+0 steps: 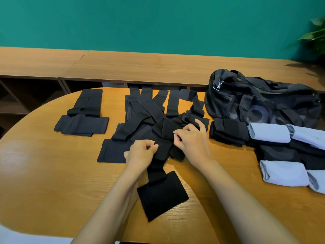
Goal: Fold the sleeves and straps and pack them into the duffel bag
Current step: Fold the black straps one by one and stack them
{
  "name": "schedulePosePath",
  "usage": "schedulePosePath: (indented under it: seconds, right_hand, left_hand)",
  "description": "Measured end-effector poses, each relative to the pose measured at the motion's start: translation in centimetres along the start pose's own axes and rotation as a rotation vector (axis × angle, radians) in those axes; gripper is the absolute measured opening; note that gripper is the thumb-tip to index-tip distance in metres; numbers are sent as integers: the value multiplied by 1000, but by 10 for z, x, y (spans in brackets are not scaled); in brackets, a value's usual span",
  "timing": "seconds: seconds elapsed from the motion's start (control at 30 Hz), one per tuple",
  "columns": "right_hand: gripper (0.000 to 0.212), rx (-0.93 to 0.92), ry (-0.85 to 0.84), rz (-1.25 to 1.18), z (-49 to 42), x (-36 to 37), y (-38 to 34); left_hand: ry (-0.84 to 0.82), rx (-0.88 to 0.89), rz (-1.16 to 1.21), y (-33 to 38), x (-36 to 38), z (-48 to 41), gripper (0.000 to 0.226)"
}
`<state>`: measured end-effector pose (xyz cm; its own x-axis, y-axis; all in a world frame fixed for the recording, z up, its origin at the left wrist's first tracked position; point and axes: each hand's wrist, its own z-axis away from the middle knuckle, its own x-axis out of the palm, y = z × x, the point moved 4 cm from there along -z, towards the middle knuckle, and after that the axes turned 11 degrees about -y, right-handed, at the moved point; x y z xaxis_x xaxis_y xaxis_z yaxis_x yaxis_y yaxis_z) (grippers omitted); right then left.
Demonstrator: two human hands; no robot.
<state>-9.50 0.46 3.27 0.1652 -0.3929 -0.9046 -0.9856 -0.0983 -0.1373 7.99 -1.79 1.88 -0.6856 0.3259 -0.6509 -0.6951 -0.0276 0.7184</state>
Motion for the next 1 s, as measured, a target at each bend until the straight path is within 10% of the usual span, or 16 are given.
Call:
schedulePosePath:
  seconds: [0.23,0.47,0.73,1.0]
  right_hand:
    - [25,125,-284,-84,-17,-20,30]
    - [27,-6,-436,-176,-21,-24,9]
    - [70,-109,-168,-75,7,-38,19]
    - [10,-123,253,-25,-1,-30,22]
  left_hand:
    - [82,-111,-330,-29,-38,6,9]
    - [55,475,-288,56,-4,-8,50]
    - [125,334,98,57,1,-38,9]
    - [39,269,49,67,-4,-60,11]
